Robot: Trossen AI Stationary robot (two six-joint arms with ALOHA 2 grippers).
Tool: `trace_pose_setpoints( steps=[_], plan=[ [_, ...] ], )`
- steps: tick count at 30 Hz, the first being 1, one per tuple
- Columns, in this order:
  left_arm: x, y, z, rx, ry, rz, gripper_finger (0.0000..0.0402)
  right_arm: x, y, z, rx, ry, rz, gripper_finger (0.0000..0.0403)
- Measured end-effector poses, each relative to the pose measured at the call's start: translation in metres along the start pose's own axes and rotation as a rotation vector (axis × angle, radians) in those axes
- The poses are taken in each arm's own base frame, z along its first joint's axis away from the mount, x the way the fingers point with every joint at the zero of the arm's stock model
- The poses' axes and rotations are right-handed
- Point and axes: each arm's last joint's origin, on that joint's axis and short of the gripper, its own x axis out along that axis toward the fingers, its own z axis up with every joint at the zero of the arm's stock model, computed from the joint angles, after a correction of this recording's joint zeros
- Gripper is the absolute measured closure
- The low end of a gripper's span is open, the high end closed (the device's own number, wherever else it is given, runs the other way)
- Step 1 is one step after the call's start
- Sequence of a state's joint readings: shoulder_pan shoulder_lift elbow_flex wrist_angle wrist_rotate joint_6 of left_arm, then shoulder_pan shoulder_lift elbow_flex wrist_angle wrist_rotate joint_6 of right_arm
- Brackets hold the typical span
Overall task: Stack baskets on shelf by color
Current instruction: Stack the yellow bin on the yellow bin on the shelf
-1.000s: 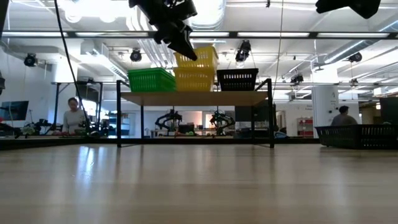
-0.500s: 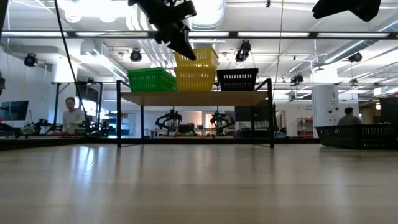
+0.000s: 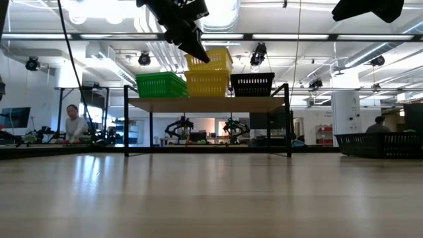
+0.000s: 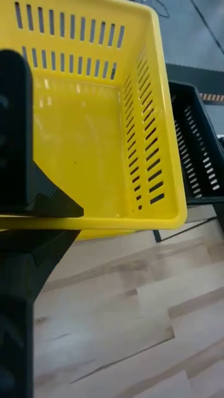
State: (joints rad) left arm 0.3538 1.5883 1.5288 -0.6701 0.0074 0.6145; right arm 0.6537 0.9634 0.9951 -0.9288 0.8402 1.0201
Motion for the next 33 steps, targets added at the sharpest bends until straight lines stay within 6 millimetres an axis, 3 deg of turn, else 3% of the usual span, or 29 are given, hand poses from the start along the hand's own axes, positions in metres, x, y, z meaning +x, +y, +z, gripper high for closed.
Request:
trace_pose_setpoints(
  steps=[5, 17, 20, 25, 33],
  plan=[
    [0.0, 0.002, -0.002, -0.027, 0.005, 0.001, 0.0388, -0.001, -0.001, 0.001, -0.014, -0.002, 0.002, 0.0349],
    [-0.012, 0.008, 0.006, -0.084, -0.037, -0.01, 0.0275, 0.0, -0.004, 0.003, -0.031, -0.015, -0.017, 0.0349],
    [-0.014, 0.005, 0.008, -0.139, -0.07, -0.059, 0.0268, 0.0, -0.005, 0.003, -0.027, -0.024, -0.026, 0.0349],
    [0.002, -0.004, -0.003, -0.09, -0.026, -0.092, 0.0266, 0.001, -0.006, 0.005, -0.045, -0.027, -0.037, 0.0349],
    [0.019, -0.006, -0.013, -0.079, 0.006, 0.018, 0.0266, 0.0, -0.013, 0.011, -0.05, -0.041, -0.044, 0.0349]
  ],
)
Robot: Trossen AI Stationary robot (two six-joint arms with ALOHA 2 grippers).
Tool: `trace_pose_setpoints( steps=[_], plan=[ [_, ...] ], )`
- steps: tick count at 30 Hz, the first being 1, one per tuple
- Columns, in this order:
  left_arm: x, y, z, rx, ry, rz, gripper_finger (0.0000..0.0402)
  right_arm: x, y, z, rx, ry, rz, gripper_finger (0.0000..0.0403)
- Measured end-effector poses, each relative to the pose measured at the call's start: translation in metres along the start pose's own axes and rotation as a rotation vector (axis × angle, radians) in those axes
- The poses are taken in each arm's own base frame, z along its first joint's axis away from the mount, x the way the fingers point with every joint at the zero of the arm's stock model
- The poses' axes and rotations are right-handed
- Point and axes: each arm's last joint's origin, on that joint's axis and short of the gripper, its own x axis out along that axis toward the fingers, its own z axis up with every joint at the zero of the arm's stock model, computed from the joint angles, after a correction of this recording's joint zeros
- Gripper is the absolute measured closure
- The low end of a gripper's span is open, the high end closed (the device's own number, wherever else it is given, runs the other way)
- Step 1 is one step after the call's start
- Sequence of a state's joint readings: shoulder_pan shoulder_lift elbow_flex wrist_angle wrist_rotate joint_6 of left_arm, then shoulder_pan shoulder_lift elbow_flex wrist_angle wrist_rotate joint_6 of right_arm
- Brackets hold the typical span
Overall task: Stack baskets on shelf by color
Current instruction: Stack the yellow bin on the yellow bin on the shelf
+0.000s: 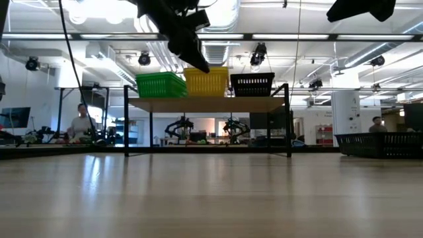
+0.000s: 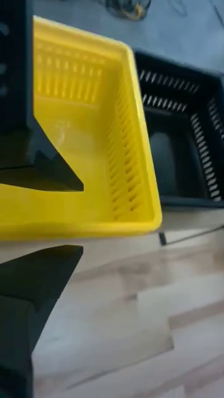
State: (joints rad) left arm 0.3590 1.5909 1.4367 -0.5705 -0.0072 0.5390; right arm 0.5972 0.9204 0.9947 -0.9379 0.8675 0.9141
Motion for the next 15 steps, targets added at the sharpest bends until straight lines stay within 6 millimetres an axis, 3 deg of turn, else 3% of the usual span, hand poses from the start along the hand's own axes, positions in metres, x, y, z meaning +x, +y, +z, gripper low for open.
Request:
trace_pose_setpoints(
  steps=[10, 15],
  plan=[
    [0.009, 0.001, -0.005, -0.008, -0.027, 0.077, 0.0266, -0.024, -0.02, 0.021, 0.026, 0.0, 0.009, 0.0349],
    [0.0, 0.004, 0.003, -0.013, -0.059, 0.092, 0.0266, -0.037, -0.042, 0.022, -0.011, 0.205, -0.062, 0.0348]
  ],
)
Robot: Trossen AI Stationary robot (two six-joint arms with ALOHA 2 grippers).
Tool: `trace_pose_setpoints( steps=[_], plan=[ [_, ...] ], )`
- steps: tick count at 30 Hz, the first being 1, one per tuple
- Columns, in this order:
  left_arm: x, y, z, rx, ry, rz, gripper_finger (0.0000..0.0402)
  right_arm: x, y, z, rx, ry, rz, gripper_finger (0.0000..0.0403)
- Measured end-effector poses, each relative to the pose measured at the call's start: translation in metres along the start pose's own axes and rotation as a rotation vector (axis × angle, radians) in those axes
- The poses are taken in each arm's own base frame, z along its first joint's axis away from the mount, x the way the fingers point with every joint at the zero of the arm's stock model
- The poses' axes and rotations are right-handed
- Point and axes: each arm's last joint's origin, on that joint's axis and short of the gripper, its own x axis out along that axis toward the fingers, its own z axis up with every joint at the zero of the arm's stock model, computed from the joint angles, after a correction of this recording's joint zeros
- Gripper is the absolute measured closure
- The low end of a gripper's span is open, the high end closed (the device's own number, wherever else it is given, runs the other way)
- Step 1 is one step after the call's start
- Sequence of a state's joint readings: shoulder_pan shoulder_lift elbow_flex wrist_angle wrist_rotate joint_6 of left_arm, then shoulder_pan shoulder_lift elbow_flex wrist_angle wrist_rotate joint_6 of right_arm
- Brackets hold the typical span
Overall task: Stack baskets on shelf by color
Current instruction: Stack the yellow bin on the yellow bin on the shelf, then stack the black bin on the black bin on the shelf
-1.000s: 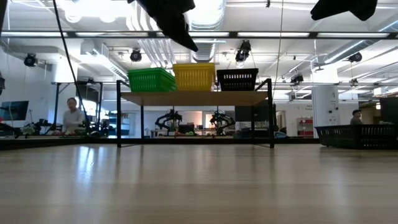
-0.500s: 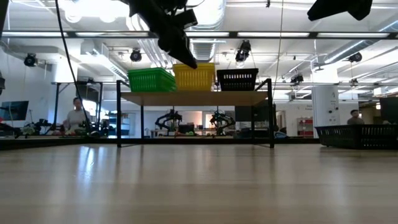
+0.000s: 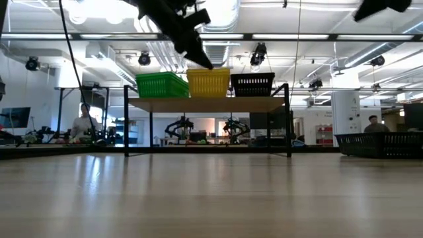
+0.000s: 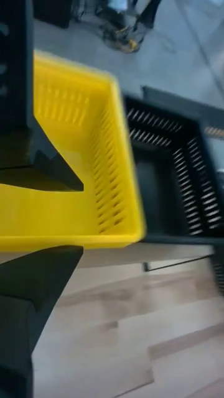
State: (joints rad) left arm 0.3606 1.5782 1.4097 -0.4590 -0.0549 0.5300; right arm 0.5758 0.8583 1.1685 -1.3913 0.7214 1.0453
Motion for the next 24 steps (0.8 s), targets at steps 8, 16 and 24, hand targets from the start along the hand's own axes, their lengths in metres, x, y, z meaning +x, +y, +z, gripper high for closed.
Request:
trace_pose_setpoints(
  steps=[8, 16, 24],
  plan=[
    [-0.028, 0.0, 0.029, -0.009, -0.116, 0.02, 0.0266, 0.015, -0.018, -0.023, -0.132, 0.355, -0.057, 0.0348],
    [-0.051, -0.014, 0.047, -0.149, -0.202, -0.017, 0.0266, 0.056, -0.026, -0.046, -0.266, 0.56, -0.072, 0.0296],
    [-0.059, -0.033, 0.056, -0.153, -0.236, -0.07, 0.0266, 0.104, -0.044, -0.051, -0.272, 0.647, -0.131, 0.0228]
  ],
)
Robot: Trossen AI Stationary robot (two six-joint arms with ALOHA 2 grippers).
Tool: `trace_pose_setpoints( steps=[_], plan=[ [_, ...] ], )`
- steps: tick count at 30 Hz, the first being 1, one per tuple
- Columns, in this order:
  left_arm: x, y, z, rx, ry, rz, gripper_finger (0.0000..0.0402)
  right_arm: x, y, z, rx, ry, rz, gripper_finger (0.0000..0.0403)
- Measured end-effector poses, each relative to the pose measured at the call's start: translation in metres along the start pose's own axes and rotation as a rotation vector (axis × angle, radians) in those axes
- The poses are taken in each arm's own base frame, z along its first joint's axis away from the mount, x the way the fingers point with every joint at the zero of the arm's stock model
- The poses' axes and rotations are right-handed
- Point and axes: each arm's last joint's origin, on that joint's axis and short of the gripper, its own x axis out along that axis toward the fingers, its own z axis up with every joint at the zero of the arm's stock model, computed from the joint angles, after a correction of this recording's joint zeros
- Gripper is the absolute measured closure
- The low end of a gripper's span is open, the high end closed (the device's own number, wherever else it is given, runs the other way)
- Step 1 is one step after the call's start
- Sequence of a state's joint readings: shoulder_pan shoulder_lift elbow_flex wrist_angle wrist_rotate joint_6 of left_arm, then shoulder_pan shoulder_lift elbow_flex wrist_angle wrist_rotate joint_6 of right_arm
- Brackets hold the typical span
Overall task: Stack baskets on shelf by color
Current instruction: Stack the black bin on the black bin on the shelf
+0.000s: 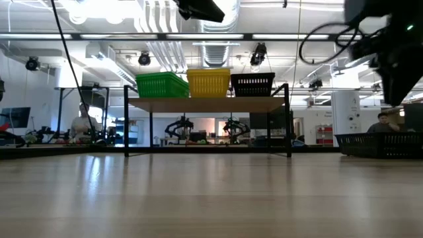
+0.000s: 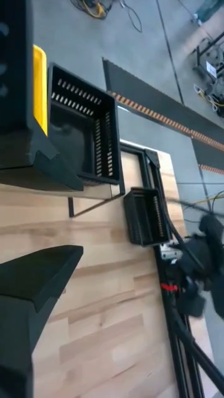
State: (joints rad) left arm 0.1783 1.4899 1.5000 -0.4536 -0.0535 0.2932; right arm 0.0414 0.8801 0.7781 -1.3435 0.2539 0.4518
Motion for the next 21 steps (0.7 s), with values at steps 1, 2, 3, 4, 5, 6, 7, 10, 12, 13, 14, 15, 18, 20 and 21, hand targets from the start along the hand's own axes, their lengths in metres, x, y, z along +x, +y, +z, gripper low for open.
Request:
trace_pose_setpoints(
  steps=[1, 2, 3, 4, 5, 6, 7, 10, 12, 13, 14, 15, 18, 20, 21],
  plan=[
    [0.0, -0.002, 0.0, 0.002, 0.0, -0.005, 0.0266, 0.005, -0.002, 0.005, 0.002, 0.009, -0.005, 0.0223],
    [0.0, -0.003, 0.001, 0.003, -0.002, -0.007, 0.0266, 0.009, -0.004, 0.009, -0.001, 0.017, -0.009, 0.022],
    [0.0, -0.003, 0.001, 0.004, -0.003, -0.009, 0.0266, 0.013, -0.006, 0.013, -0.015, 0.029, -0.017, 0.0217],
    [0.0, -0.004, 0.001, 0.005, -0.003, -0.01, 0.0266, 0.017, -0.009, 0.018, -0.026, 0.045, -0.029, 0.0215],
    [0.0, -0.004, 0.001, 0.005, -0.003, -0.01, 0.0266, 0.021, -0.011, 0.021, -0.033, 0.064, -0.038, 0.0214],
    [0.0, -0.004, 0.001, 0.005, -0.003, -0.01, 0.0266, 0.025, -0.013, 0.024, -0.018, 0.092, -0.047, 0.0214],
    [0.0, -0.004, 0.001, 0.005, -0.003, -0.01, 0.0266, 0.029, -0.016, 0.026, -0.005, 0.119, -0.054, 0.0214],
    [0.0, -0.003, 0.001, 0.004, -0.003, -0.009, 0.0266, 0.036, -0.018, 0.03, 0.005, 0.165, -0.054, 0.0215],
    [0.0, -0.003, 0.001, 0.004, -0.003, -0.009, 0.0266, 0.039, -0.017, 0.032, 0.003, 0.186, -0.057, 0.0215],
    [0.0, -0.003, 0.001, 0.004, -0.003, -0.009, 0.0266, 0.041, -0.016, 0.033, 0.0, 0.198, -0.061, 0.0215],
    [0.0, -0.003, 0.001, 0.004, -0.003, -0.009, 0.0266, 0.043, -0.015, 0.034, -0.001, 0.209, -0.063, 0.0215],
    [0.0, -0.003, 0.001, 0.004, -0.003, -0.009, 0.0266, 0.044, -0.015, 0.035, -0.004, 0.22, -0.067, 0.0214],
    [0.0, -0.003, 0.001, 0.005, -0.003, -0.009, 0.0266, 0.053, -0.012, 0.038, -0.009, 0.262, -0.077, 0.0213],
    [0.0, -0.003, 0.001, 0.005, -0.003, -0.009, 0.0266, 0.06, -0.01, 0.04, -0.014, 0.297, -0.088, 0.0214],
    [0.0, -0.003, 0.001, 0.005, -0.004, -0.009, 0.0266, 0.063, -0.009, 0.042, -0.017, 0.318, -0.095, 0.0215]
  ],
)
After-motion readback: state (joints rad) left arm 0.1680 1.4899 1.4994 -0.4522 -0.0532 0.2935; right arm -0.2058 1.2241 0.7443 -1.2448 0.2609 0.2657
